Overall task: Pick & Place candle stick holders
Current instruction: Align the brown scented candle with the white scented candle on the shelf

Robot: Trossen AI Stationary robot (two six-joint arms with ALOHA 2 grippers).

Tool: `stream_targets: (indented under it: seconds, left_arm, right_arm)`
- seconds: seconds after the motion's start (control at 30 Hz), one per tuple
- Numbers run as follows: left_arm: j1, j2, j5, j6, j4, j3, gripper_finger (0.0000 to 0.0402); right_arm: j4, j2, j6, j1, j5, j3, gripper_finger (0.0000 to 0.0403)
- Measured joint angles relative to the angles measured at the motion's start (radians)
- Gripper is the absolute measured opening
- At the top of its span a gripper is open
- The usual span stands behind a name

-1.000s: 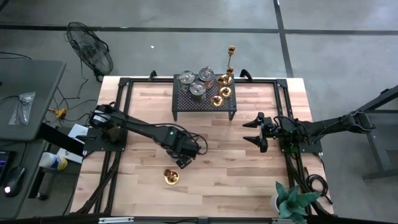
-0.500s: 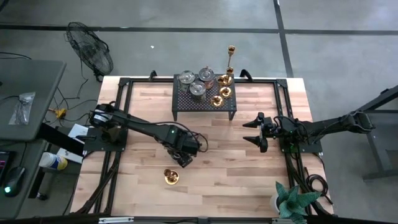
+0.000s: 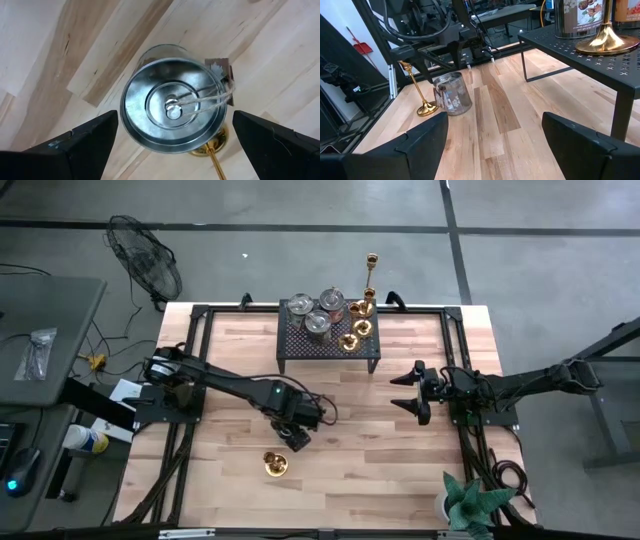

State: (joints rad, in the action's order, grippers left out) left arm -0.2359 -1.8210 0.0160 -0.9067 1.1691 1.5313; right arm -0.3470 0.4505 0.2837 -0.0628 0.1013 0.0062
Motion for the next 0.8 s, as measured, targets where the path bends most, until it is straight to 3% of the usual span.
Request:
stream_targets:
  seconds: [0.8]
  left_arm:
    - [-0.007,-0.001,-0.025,0.015,-0.006,-0.002,0.0388]
  right_arm:
    - [0.000,0.000,0.000,0.000,0.000,0.000,0.0316]
